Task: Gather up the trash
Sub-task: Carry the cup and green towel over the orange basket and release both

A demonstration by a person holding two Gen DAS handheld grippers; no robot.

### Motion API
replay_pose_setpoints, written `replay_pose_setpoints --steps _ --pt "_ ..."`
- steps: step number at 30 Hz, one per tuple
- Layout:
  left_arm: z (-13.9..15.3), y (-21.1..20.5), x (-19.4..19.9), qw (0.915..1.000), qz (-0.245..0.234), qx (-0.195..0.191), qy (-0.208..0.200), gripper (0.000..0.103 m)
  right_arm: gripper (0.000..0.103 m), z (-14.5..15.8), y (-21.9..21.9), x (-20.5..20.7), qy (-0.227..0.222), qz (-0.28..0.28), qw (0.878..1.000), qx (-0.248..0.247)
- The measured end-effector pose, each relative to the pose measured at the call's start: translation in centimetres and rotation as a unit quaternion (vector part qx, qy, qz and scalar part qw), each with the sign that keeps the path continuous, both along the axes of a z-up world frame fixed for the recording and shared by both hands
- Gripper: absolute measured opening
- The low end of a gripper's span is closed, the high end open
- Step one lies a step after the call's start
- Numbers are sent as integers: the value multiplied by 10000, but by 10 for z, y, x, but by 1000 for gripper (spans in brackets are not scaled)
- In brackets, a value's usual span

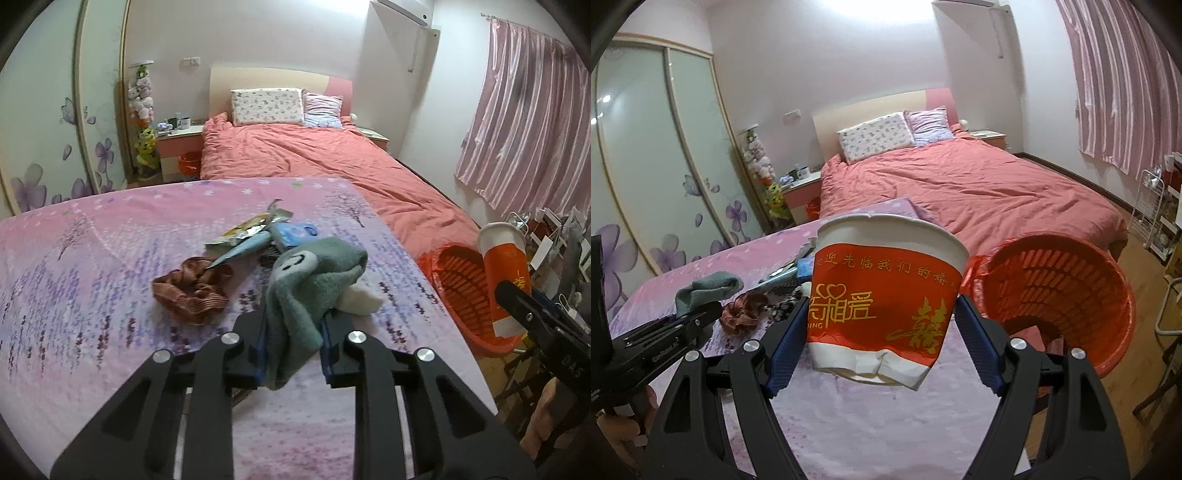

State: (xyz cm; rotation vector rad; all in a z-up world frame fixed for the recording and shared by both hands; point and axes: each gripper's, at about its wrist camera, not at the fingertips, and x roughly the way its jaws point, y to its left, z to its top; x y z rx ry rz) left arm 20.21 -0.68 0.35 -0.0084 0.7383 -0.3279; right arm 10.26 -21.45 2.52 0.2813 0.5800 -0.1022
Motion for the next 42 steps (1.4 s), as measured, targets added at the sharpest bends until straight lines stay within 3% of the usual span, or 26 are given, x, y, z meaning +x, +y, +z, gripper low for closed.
replay_pose_setpoints --steps 16,23,34,36,40,42 --pt "14 -78 4 9975 -689 -156 -76 22 77 -2 -63 -8 -128 -542 9984 75" --pt "11 -141 6 9917 -1242 -332 33 22 77 -5 -103 -10 -170 -944 9953 147" --pt "-18 -245 16 9789 -2007 -239 301 23 77 -24 -169 2 -62 -1496 9883 292" --pt "-25 -264 19 9766 -2114 -182 339 25 78 -29 -177 6 -22 -1528 9877 332" --pt "-40 -288 30 9761 -2138 22 402 50 80 -43 -194 15 116 -1516 9868 566" --pt "-48 -290 36 9773 -2064 89 464 55 85 -49 -201 14 150 -1575 9851 677"
